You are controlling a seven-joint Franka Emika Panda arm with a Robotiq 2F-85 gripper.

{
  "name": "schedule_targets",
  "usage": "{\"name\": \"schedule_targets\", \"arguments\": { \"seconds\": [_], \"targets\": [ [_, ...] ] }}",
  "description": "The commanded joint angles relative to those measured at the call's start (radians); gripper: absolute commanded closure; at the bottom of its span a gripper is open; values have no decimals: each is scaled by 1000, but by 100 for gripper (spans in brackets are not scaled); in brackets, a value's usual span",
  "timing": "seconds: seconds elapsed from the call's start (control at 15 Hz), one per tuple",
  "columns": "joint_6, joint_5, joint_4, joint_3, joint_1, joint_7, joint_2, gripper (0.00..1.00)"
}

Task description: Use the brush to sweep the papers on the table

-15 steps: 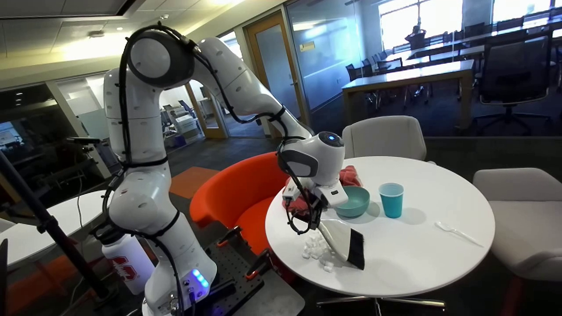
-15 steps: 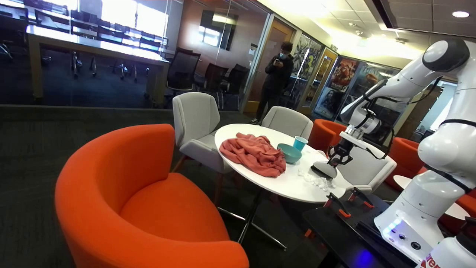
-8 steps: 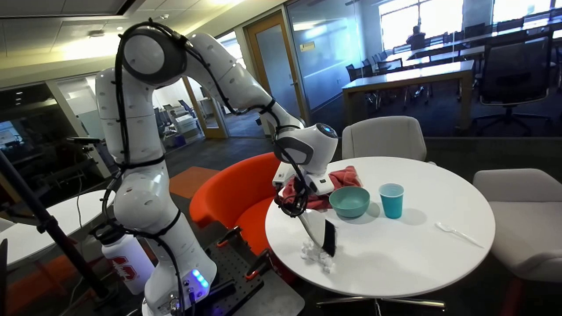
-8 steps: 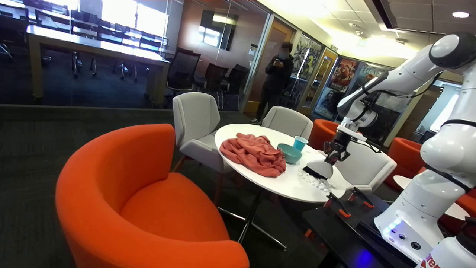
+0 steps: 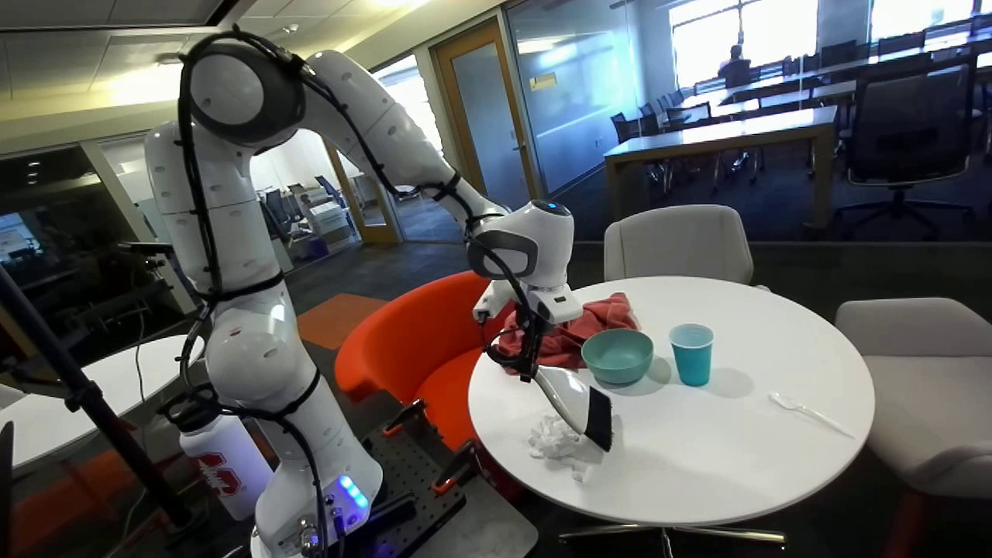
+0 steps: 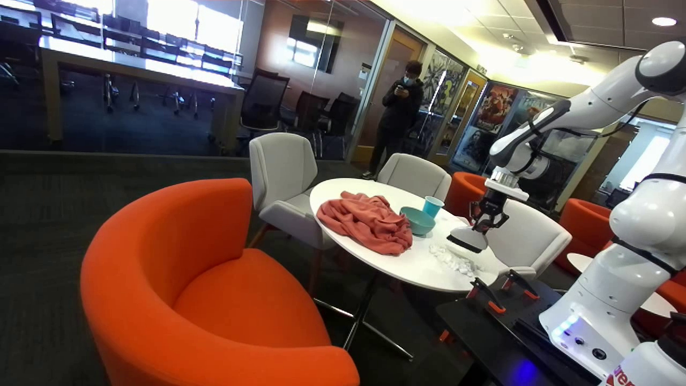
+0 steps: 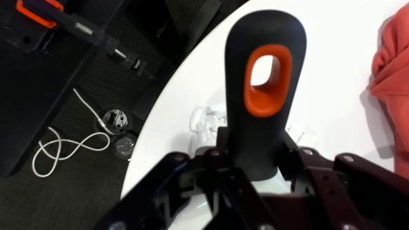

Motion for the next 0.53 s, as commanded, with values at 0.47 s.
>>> {"name": "schedule_targets", "arguments": {
  "seconds": [0.47],
  "targets": [
    [260,-212,-186,-63,12,323,-27,62]
  ]
}}
